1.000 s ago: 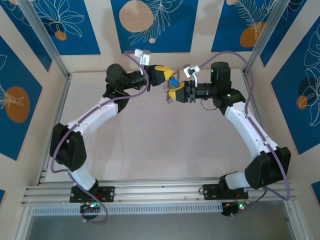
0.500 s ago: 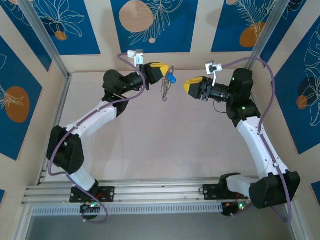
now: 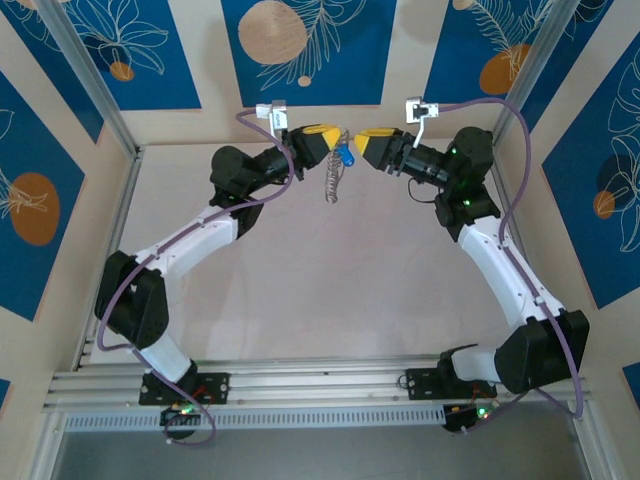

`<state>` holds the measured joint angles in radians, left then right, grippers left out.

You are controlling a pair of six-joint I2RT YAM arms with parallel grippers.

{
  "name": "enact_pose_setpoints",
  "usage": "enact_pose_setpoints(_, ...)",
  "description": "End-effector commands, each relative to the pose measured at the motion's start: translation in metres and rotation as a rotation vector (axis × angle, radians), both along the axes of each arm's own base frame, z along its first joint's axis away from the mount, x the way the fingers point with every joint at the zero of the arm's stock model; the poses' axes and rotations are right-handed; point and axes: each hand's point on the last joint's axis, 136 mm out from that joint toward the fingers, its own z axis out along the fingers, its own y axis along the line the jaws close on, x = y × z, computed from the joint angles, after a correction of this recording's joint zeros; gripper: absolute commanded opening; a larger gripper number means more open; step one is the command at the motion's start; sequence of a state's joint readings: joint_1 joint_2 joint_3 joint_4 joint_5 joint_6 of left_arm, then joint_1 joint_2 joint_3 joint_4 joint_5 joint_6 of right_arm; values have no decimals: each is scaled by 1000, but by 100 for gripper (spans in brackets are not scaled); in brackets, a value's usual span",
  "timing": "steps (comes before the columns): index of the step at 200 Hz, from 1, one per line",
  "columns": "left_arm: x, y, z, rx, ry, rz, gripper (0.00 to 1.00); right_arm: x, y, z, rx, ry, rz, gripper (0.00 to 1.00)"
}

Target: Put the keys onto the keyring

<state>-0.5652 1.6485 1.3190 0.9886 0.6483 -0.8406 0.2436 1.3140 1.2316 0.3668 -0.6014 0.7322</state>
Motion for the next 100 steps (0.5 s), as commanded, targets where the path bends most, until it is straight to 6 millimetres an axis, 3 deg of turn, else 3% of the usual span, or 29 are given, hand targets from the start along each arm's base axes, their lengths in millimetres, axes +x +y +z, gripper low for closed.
enact_pose_setpoints(1,-7,2,14,-54,-38,-1,0,-5,3,28,43,-72,1,49)
enact_pose_setpoints(67,-8,-1,13,-50,-38,-11,0,-5,17,28,39,-72,39,47)
enact_pose_setpoints(100,-9,-2,14,-50,-42,-14,0,-5,21,24,32,-66,54,39)
